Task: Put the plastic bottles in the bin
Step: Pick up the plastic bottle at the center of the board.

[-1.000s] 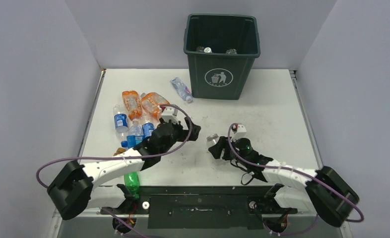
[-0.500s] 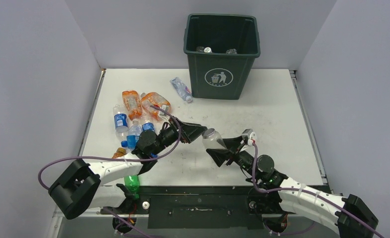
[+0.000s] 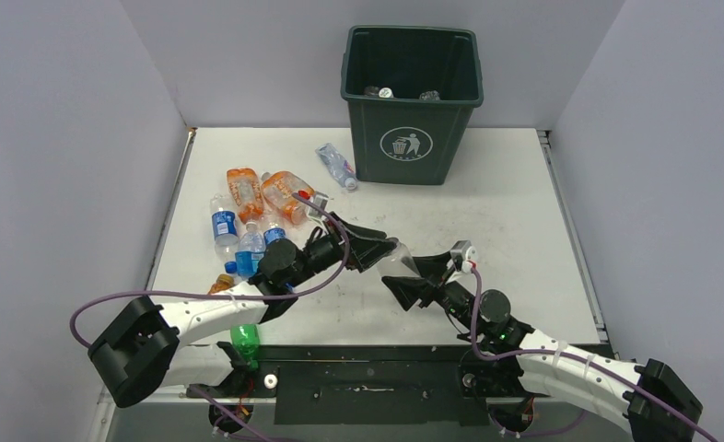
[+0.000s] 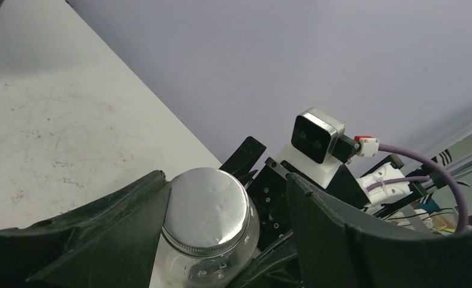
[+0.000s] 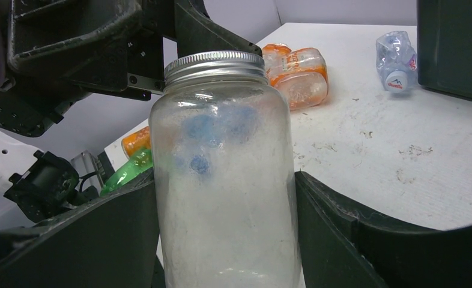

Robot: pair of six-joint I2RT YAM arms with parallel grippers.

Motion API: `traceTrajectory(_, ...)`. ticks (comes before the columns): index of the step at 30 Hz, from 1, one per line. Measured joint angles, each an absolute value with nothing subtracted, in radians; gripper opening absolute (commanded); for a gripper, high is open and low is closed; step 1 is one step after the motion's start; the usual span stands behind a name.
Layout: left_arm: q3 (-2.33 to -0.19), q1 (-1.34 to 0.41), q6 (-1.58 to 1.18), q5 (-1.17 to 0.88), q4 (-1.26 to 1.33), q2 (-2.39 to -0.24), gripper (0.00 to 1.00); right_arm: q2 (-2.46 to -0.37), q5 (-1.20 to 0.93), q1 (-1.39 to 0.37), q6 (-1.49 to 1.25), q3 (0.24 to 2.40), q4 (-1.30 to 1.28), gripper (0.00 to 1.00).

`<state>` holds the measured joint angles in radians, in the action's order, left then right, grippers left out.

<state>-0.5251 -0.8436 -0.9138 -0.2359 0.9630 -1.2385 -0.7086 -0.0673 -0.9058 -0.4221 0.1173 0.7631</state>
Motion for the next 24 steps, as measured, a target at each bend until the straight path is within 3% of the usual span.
traceTrajectory(2,-0.525,-0.846,-0.897,-0.230,0.952,-1.236,0.70,-0.708,-0.067,-0.909,-0.422,0.117,0.762,0.34)
traceTrajectory(7,-0.535,-0.861,-0.871,-0.217,0.922,-1.232,0.97,-0.685,-0.056,-0.911,-0.421,0.115,0.733,0.34)
traceTrajectory(24,-0.355,-0.897,-0.794,-0.244,1.037,-1.115,0.96,-0.608,0.010,-0.910,-0.662,0.116,0.847,0.34)
